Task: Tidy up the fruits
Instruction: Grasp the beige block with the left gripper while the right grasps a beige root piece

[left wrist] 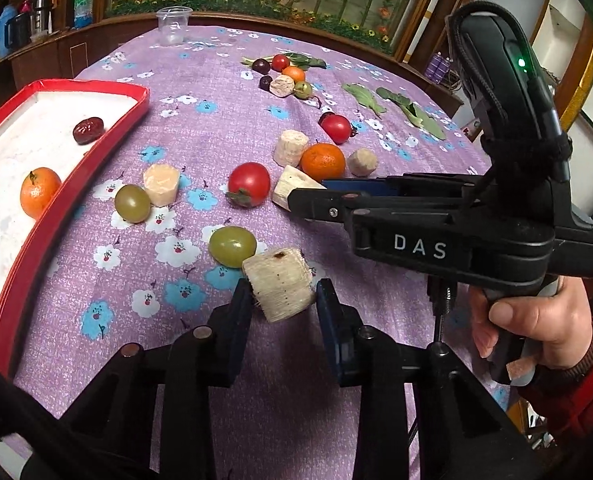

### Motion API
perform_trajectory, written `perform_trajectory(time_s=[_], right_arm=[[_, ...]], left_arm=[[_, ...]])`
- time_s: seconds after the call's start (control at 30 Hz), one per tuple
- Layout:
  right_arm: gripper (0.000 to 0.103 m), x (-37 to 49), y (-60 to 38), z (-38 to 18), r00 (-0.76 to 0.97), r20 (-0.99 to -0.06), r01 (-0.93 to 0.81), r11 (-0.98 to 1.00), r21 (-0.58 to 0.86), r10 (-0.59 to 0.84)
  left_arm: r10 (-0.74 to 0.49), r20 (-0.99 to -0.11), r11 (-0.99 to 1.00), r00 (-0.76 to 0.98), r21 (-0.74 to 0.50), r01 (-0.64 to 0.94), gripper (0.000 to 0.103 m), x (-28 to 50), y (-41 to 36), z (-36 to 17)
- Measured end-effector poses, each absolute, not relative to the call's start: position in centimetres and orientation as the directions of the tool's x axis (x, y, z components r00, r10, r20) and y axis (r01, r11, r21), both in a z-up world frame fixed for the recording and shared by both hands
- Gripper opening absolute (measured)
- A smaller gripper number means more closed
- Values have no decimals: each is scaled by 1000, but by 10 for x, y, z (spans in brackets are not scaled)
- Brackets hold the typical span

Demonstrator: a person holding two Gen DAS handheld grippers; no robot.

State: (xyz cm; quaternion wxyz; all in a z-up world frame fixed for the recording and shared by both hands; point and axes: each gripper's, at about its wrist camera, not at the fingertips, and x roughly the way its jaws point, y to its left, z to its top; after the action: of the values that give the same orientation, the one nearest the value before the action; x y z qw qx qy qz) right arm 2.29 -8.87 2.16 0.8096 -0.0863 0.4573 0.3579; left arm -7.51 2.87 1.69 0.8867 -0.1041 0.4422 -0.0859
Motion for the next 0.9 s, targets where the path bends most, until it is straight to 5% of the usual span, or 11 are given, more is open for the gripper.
perform_trajectory(time_s=[0.9], right_arm=[[31,9,-67,19,287,-821,-698,695,173,493]], left_arm=[[-222,-738,959,638,-283,7,30,-89,73,45]])
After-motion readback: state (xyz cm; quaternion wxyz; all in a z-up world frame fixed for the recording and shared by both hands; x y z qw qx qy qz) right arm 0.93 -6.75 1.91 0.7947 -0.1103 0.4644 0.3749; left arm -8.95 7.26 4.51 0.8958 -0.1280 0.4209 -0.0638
